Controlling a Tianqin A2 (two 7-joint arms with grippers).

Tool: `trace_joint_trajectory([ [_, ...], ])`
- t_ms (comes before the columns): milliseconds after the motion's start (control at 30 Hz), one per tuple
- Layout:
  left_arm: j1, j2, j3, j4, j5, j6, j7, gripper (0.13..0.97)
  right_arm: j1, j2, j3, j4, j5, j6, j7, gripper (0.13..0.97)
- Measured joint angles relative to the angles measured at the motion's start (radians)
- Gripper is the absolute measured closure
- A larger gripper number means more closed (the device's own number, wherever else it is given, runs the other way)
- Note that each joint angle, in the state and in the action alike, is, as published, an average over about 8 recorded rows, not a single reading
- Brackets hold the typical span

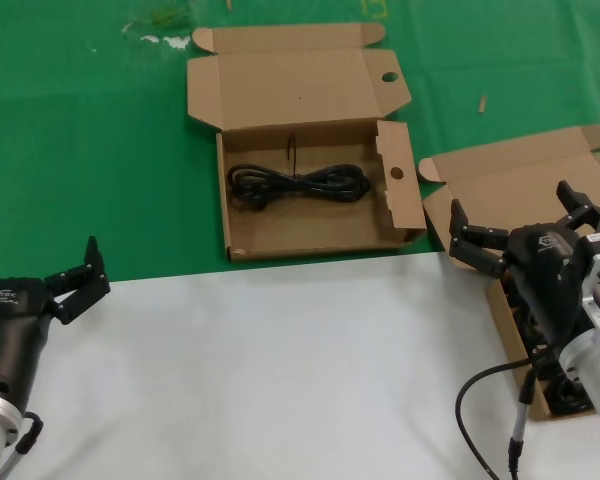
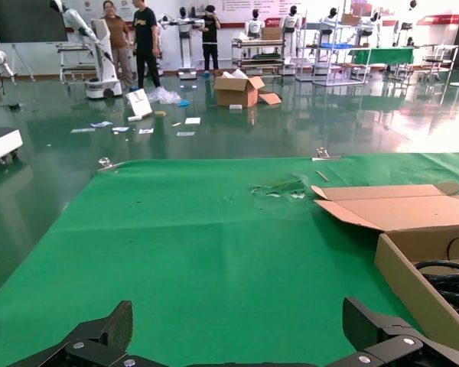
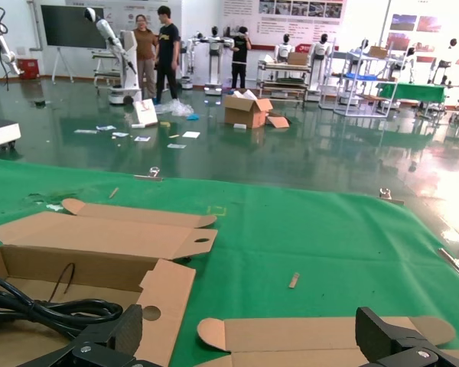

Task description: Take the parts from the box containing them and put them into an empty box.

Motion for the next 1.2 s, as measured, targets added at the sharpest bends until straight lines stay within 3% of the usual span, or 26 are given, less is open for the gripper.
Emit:
trace_joint_trajectory([
  [1200,0.0,0.0,0.0,0.0,0.0,0.0,0.0,0.132,0.0,0.0,0.0,0.0,0.0,0.0,0.0,0.129],
])
